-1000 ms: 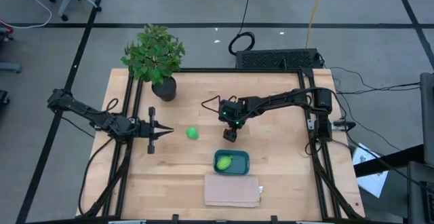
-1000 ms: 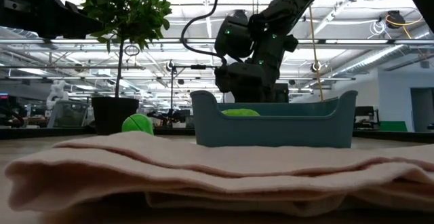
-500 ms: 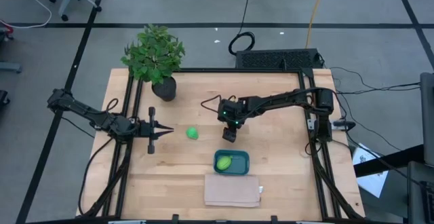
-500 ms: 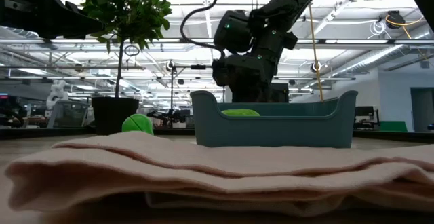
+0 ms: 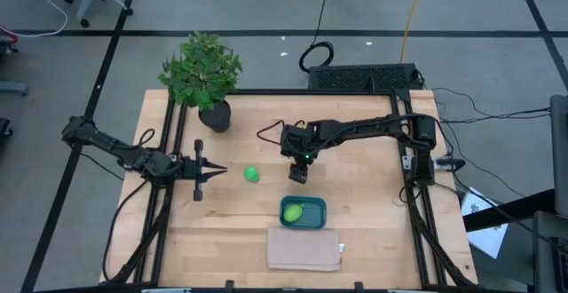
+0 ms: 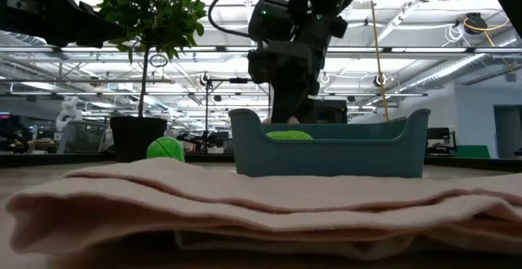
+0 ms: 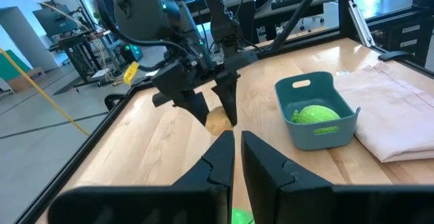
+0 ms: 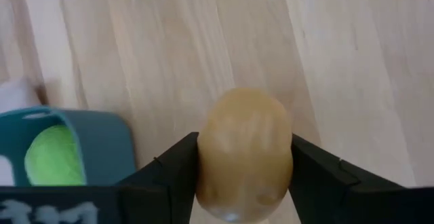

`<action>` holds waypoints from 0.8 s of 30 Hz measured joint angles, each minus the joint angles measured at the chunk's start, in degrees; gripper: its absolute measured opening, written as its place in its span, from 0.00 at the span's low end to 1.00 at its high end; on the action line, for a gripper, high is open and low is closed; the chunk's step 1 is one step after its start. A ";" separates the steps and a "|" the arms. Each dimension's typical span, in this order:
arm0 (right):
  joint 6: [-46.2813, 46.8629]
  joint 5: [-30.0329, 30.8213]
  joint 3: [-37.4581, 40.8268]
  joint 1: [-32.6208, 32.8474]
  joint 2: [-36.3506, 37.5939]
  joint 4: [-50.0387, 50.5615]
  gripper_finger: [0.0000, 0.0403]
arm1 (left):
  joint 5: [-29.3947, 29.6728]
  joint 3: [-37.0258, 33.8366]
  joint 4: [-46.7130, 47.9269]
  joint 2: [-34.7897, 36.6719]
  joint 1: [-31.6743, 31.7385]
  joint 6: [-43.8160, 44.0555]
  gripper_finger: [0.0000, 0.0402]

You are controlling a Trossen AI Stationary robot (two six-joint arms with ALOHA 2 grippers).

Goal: Pick and placing Produce into tupperware
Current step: Put the brown potato into the blue bin

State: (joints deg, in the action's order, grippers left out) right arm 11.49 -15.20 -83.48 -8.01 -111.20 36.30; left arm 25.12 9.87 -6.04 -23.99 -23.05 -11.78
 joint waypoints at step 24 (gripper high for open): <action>-2.23 0.25 -3.65 5.93 12.38 5.02 0.45 | 0.00 0.00 -0.07 0.00 -0.01 1.43 0.08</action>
State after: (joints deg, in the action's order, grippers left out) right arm 9.26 -14.95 -87.13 -2.09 -98.82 41.31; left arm 25.12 9.87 -6.11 -23.99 -23.06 -10.35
